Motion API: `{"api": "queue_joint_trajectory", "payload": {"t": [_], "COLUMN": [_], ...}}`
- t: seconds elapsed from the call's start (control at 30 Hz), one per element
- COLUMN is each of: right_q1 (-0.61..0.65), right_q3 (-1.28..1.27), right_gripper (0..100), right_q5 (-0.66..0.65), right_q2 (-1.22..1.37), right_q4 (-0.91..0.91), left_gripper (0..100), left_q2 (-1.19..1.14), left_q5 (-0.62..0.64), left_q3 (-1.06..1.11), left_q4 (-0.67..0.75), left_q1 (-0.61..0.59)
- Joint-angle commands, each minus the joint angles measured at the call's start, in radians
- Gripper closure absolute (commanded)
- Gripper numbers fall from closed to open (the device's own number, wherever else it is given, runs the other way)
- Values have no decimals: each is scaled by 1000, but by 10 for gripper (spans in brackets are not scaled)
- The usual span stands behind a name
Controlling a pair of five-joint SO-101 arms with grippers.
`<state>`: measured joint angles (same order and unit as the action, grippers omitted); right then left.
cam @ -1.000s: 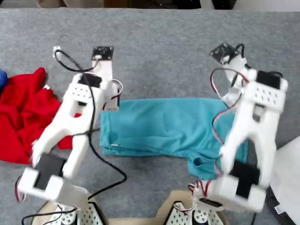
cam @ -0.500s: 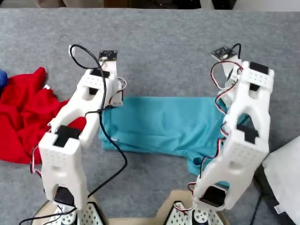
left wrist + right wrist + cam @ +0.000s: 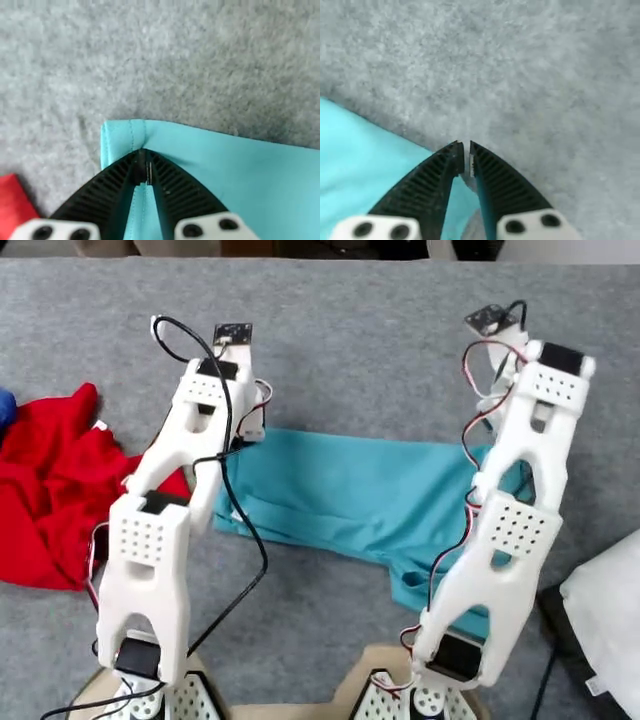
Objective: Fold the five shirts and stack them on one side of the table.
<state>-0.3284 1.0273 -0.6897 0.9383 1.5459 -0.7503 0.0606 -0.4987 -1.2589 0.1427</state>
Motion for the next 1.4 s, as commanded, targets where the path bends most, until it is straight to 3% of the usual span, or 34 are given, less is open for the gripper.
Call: {"api": "queue_joint_trajectory", "payload": {"t": [0.0, 0.2, 0.47, 0.7, 0.87, 1.0, 1.2, 1.37], "right_q1": [31, 15, 1, -15, -44, -56, -54, -51], "right_q3": [202, 236, -318, -809, -1013, -981, -765, -619], "right_gripper": [960, 961, 977, 977, 977, 976, 976, 976], "right_q5": [-32, -18, -11, -15, -26, -51, -86, -94], "right_q2": [-4, -53, -400, -596, -545, -443, -298, -236], "right_q4": [175, 242, 207, -94, -399, -499, -505, -459], "left_gripper": [981, 981, 981, 981, 981, 981, 981, 981], "left_q2": [-1, -1, 15, 134, 140, 140, 131, 90], "left_q5": [0, -12, -46, -46, -46, -46, -46, -44], "left_q3": [-117, -230, -247, -138, 17, 100, 190, 143], "left_q4": [-78, -238, -356, -316, -92, 25, 166, 155], "left_q1": [-12, -11, 64, 91, 35, 26, 32, 29]}}
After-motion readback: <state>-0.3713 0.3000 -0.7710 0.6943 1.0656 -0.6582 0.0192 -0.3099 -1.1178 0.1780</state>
